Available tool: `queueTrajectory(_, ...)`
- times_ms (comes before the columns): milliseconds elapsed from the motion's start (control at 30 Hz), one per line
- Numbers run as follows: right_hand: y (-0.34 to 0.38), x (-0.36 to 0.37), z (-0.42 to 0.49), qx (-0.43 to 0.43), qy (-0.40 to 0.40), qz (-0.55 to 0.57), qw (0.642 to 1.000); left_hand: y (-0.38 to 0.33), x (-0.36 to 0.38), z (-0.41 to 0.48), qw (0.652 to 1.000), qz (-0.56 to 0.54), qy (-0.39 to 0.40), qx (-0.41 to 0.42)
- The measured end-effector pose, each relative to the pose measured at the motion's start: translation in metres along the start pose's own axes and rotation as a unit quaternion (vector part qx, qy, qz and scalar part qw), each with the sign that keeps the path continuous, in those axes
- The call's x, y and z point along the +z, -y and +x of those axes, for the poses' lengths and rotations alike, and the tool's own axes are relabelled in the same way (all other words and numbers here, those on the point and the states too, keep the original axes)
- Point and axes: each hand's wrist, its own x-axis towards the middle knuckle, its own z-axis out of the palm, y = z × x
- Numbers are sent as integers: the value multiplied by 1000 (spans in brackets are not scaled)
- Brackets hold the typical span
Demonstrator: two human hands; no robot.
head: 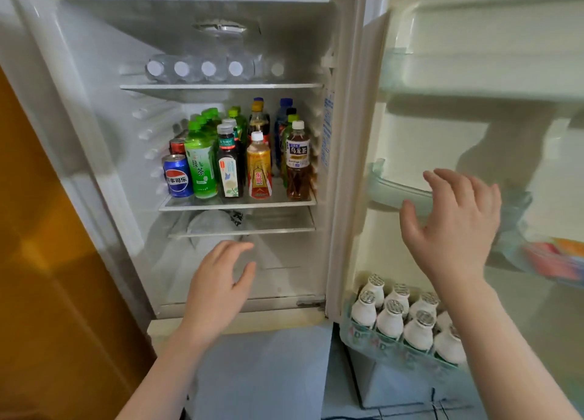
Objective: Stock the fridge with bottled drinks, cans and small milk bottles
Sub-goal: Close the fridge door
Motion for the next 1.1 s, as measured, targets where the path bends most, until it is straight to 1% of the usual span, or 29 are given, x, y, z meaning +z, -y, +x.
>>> queueTrajectory(167, -9, 1, -9, -1, 37, -52, 998, -17, 6, -13, 999, -4, 10, 32)
queueTrajectory(333, 1, -8, -9, 9, 78, -76, 994, -13, -5, -36, 999, -14, 20, 31)
queueTrajectory(500, 17, -21, -11, 14, 125, -94, 988, -7, -37, -59, 999, -31, 16, 22)
queueTrajectory(700, 54, -40, -16, 5, 216, -149, 965, 9, -86, -107, 999, -35, 17, -3)
queueTrajectory(800, 76, -57, -26, -12, 238, -129, 963, 19, -107, -130, 999, -30, 11, -10)
queueTrajectory(867, 91, -75, -38, -3, 214, -67, 974, 24, -118, -142, 999, -27, 10, -16)
queueTrajectory(967, 108, -110, -65, -8, 147, 20, 989, 27, -133, -157, 999, -41, 15, -20)
queueTrajectory(1033, 114, -137, -83, -8, 85, 60, 995, 27, -139, -166, 999, -47, 20, -14)
queueTrajectory(1100, 119, -165, -100, 12, 9, 79, 997, 28, -143, -176, 998, -55, 24, -8)
